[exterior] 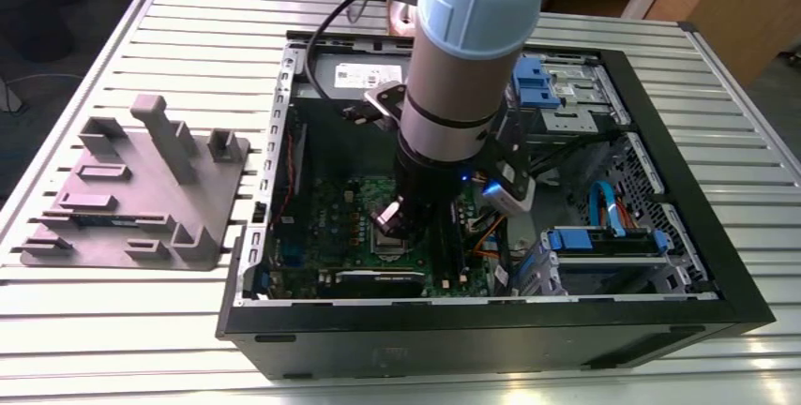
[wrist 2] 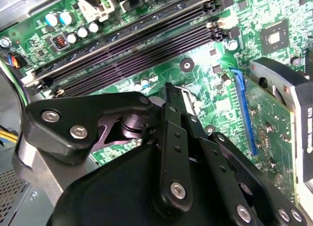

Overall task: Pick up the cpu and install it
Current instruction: 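Install the first cpu locking lever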

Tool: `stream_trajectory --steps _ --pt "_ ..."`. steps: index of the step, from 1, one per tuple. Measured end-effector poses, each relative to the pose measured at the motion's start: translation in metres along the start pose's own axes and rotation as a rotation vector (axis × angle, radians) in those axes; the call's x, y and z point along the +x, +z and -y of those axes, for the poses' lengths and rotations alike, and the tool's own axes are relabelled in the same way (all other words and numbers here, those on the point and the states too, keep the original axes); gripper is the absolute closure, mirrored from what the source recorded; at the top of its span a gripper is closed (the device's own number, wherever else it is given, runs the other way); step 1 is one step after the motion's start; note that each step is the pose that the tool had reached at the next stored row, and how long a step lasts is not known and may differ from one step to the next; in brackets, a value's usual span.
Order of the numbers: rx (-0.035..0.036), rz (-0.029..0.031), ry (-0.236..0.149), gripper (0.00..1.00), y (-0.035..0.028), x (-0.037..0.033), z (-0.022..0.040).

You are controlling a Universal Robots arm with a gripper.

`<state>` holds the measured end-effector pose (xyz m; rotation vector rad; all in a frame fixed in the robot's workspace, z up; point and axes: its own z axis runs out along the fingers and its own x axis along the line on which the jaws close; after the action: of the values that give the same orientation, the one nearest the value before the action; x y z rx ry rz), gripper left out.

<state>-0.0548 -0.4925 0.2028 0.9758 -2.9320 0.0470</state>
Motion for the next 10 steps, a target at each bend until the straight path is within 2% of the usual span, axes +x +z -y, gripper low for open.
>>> stream_trajectory --steps 6,10 --pt "0.0001 -0.0003 0.002 0.9 0.0055 0.0006 0.0015" --pt "0.0002 -0.0004 0.003 0.9 0.0081 -0.0014 0.0031"
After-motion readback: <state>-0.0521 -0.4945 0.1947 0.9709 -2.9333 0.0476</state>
